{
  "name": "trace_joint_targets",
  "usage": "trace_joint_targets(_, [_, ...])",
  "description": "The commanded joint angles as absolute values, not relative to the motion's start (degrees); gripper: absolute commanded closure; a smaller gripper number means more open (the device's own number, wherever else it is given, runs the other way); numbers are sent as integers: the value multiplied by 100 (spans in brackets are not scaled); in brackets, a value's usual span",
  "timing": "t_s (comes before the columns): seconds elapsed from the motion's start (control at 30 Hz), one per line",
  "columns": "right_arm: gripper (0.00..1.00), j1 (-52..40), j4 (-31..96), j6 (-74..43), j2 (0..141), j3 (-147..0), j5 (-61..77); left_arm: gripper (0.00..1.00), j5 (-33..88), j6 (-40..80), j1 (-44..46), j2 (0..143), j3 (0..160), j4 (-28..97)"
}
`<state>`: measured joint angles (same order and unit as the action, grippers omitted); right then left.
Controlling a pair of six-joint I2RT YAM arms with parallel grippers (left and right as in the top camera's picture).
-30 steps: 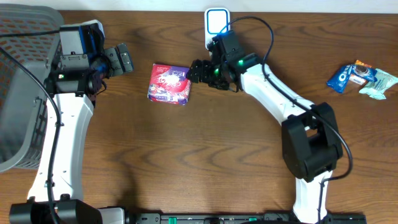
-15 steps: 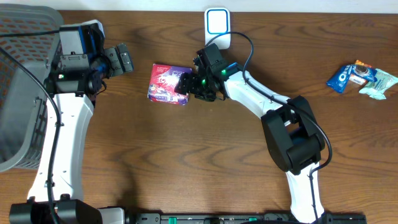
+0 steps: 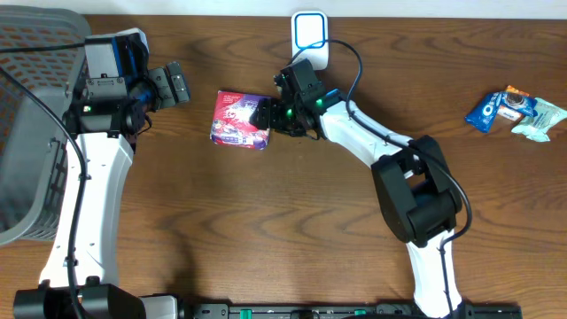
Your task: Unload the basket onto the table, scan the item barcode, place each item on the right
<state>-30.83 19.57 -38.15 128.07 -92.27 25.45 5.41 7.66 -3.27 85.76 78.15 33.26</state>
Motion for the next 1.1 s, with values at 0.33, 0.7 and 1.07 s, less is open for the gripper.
trace_joint_targets(0.33, [99,-3020,1979,-2805,13117,-9205,2941,2,486,751,-336,8617,7802,3343])
trace_joint_targets(0.7, [99,-2963,3050,-1660,11942,-9214,200,2,486,751,-336,8617,7800,3343])
trace_joint_targets(1.07, [99,-2965,4493,-2038,11323,-9214,-4683,2,486,751,-336,8617,7802,3343])
